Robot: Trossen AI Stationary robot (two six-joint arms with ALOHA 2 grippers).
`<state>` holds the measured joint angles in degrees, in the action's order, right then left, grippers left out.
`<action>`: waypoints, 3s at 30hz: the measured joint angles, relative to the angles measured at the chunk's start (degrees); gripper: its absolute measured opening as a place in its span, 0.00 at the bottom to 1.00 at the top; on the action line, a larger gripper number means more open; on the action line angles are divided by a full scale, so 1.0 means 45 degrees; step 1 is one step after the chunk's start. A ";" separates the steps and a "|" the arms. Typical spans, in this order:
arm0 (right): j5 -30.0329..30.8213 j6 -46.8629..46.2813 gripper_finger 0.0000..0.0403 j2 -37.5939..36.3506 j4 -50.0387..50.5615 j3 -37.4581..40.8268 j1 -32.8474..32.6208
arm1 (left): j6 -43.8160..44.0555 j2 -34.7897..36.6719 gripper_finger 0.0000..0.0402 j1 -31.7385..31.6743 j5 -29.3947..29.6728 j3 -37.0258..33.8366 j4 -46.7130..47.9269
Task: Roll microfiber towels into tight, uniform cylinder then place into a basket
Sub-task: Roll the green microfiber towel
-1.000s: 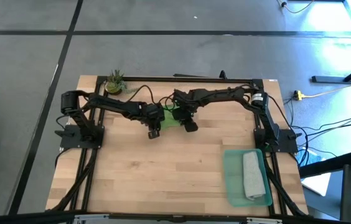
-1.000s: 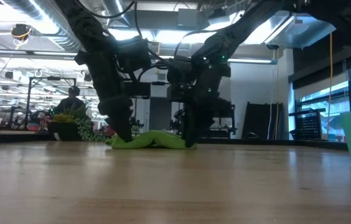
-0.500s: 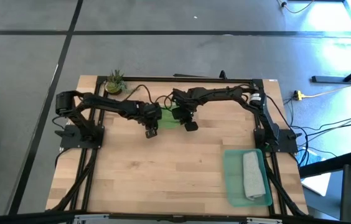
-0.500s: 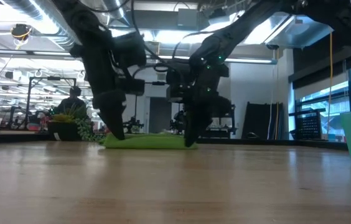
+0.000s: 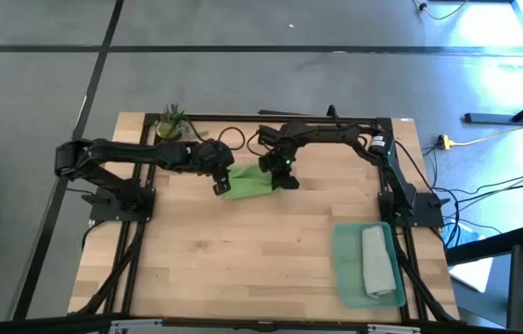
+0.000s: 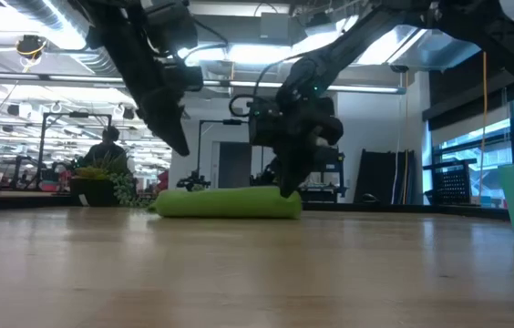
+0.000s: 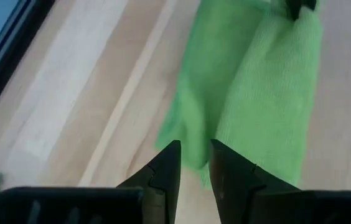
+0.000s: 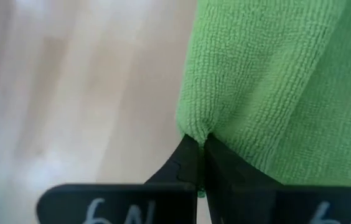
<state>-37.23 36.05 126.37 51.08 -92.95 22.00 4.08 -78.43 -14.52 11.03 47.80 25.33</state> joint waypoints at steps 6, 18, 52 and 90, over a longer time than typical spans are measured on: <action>-0.2041 -0.0526 0.02 0.0106 0.0387 -0.0013 0.0190 | -0.0029 0.0091 0.19 0.0155 -0.0324 -0.0001 0.0030; -0.5414 -0.2004 0.02 0.1076 0.0440 -0.0039 0.0748 | -0.0024 0.0091 0.19 0.0751 -0.1071 -0.0001 -0.0011; -0.5986 -0.5299 0.02 0.1519 0.0109 -0.0063 0.1729 | -0.0957 -0.2577 0.19 0.2701 -0.0756 0.0028 -0.0776; -0.5961 -0.5241 0.02 0.1519 0.0116 -0.0063 0.1719 | -0.1715 -0.2401 0.19 0.1520 0.0122 0.0009 -0.1297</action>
<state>-64.05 12.47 133.21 51.60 -93.23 29.74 -3.64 -89.23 -7.68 11.58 47.83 19.49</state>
